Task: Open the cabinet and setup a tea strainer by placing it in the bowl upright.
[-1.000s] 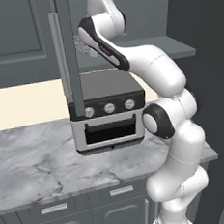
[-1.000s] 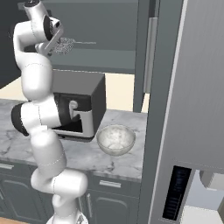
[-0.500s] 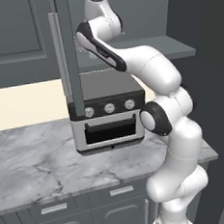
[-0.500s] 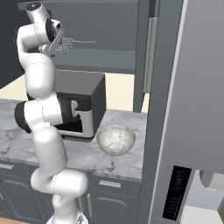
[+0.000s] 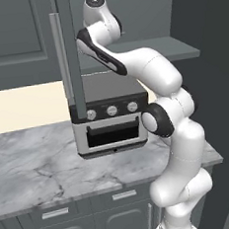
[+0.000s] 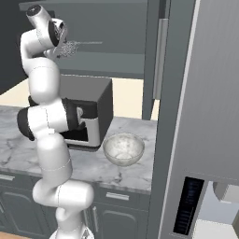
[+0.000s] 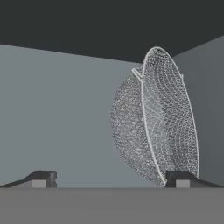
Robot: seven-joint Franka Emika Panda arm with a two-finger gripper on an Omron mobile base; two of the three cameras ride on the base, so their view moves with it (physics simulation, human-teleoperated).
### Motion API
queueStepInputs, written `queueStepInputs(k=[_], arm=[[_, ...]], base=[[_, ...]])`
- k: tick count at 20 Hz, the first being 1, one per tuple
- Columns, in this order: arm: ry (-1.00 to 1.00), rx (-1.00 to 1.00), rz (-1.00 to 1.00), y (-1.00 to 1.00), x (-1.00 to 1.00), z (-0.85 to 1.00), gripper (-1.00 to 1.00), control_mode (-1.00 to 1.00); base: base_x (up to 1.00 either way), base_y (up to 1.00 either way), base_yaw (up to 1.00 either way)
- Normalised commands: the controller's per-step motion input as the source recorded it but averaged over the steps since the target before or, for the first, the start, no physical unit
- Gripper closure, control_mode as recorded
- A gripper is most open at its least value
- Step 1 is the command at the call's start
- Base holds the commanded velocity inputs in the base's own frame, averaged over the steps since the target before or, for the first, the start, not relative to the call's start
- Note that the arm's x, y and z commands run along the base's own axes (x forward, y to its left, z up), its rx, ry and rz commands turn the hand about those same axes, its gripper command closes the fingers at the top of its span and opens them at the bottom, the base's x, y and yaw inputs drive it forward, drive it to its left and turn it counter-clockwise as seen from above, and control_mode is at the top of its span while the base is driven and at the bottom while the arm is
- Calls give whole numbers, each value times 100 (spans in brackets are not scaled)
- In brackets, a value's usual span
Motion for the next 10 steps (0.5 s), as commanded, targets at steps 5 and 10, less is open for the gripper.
queueStepInputs(k=[5,10], arm=[[-17,-1,0,0,6,0,-100,-100],[-13,-1,3,4,1,-4,-100,-100]], base=[[0,0,0],[0,0,0]])
